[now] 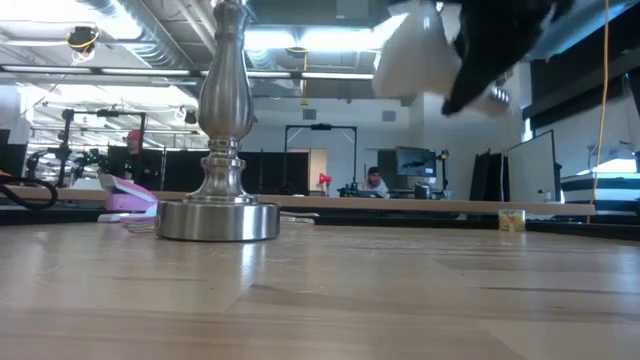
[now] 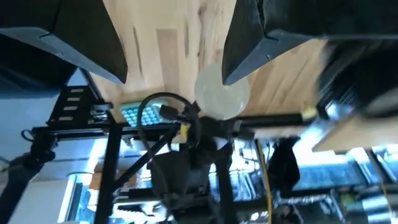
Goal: Screw lightbulb
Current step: Remove the light bulb from the lamp
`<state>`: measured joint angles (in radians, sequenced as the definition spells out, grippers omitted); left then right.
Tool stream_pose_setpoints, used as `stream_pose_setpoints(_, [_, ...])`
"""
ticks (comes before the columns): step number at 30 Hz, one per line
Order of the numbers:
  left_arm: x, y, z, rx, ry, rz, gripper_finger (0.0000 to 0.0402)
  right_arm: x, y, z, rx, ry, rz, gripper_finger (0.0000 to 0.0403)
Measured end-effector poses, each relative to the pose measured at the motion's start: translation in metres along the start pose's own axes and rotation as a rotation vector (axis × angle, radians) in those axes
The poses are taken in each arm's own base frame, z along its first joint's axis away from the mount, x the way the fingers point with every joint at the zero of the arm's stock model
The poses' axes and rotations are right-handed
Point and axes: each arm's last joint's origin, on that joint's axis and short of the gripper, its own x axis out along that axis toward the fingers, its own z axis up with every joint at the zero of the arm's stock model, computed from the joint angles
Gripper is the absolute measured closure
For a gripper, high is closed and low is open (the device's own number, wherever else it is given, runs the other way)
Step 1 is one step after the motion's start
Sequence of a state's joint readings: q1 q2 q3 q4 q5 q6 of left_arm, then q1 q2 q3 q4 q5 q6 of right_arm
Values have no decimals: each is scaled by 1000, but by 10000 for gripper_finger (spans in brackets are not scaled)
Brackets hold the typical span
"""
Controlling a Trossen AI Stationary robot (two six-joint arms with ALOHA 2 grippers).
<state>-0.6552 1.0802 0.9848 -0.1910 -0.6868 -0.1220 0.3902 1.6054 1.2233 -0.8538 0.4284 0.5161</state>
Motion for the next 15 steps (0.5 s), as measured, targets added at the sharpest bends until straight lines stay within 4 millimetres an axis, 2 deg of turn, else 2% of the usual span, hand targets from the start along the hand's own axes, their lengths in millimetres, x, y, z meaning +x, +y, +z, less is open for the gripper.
stream_pose_setpoints(4, [7, -30, 17, 87, -12, -10, 149, -17, 11, 8, -3, -68, 37, 261])
stream_pose_setpoints(6, [15, -45, 18, 129, -2, -23, 149, -22, 16, 12, 7, -108, 62, 261])
stream_pose_setpoints(10, [46, -67, 0, 195, 62, 14, 149, -29, 22, 20, 59, -175, 105, 261])
stream_pose_setpoints(15, [96, -77, -29, 219, 99, 102, 149, -32, 25, 28, 116, -247, 149, 261])
